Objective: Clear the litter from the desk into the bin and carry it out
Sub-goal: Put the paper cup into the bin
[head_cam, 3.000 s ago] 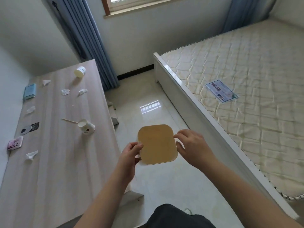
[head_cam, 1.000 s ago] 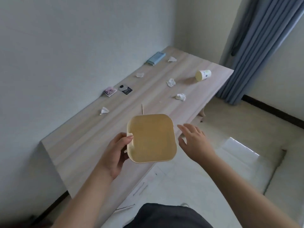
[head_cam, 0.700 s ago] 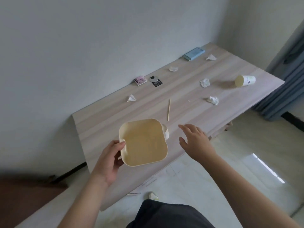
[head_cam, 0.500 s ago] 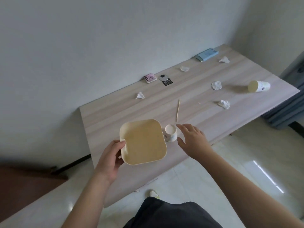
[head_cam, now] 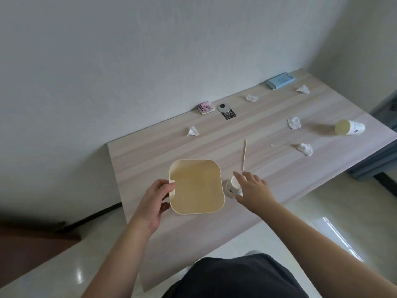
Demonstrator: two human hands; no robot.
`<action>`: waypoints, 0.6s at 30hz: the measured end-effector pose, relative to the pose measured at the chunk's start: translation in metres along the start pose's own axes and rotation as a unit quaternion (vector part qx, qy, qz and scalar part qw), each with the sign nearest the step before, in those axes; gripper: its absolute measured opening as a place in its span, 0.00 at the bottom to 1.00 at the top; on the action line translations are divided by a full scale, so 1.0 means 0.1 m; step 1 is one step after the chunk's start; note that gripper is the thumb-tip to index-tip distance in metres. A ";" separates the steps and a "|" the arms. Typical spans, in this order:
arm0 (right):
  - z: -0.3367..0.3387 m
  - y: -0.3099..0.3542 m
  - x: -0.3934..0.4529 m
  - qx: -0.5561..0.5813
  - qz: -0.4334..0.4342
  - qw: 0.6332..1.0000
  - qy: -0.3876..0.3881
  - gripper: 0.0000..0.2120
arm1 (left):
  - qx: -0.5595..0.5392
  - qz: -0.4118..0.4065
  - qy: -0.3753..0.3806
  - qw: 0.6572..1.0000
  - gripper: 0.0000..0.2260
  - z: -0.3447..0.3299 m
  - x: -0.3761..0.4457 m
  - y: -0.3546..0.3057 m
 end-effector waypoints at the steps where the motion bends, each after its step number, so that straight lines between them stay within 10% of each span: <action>1: -0.03 0.00 0.04 -0.014 0.002 1.000 0.008 0.33 | 0.002 0.001 -0.001 1.000 0.12 0.01 0.02 0.00; 18: -0.27 -0.24 0.78 -0.117 0.118 0.982 0.091 0.26 | -0.028 -0.013 -0.095 0.995 0.13 -0.27 0.23 -0.05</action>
Point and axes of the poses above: each hand's wrist, its own x-axis towards the middle knuckle, its own z-axis out of the back of the hand, y = z × x, the point moved 3 cm from there along x, towards the middle knuckle, and after that the axes turned 5 degrees about -z, right-handed, at the moved point
